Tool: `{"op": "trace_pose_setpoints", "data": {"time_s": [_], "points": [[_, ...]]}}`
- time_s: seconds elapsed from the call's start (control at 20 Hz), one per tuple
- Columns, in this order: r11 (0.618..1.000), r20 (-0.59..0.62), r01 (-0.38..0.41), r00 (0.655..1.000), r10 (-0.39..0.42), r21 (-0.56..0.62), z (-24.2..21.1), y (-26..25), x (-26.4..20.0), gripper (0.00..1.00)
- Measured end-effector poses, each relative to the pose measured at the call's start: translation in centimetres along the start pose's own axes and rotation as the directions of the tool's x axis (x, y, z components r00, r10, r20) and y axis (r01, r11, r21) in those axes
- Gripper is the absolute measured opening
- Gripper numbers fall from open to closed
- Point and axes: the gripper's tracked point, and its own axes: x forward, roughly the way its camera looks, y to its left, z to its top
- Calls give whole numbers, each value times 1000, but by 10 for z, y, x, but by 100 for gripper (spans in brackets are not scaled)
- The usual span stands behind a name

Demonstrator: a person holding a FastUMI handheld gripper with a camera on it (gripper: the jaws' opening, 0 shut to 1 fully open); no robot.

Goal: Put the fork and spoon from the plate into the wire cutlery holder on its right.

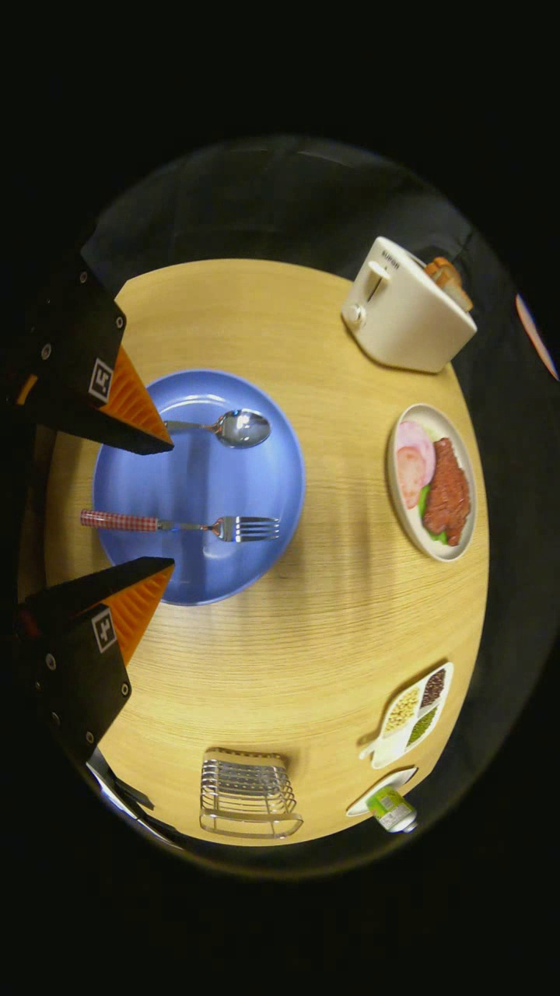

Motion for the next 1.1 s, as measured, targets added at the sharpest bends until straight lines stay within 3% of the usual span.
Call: {"op": "trace_pose_setpoints", "data": {"time_s": [0.5,0.75,1.1], "points": [[989,-125,146,982,-141,32,-11,-17,40,39],[987,-125,156,981,-150,41,-11,-19,38,13],[995,-67,101,993,-100,18,-7,-25,16,8]]}}
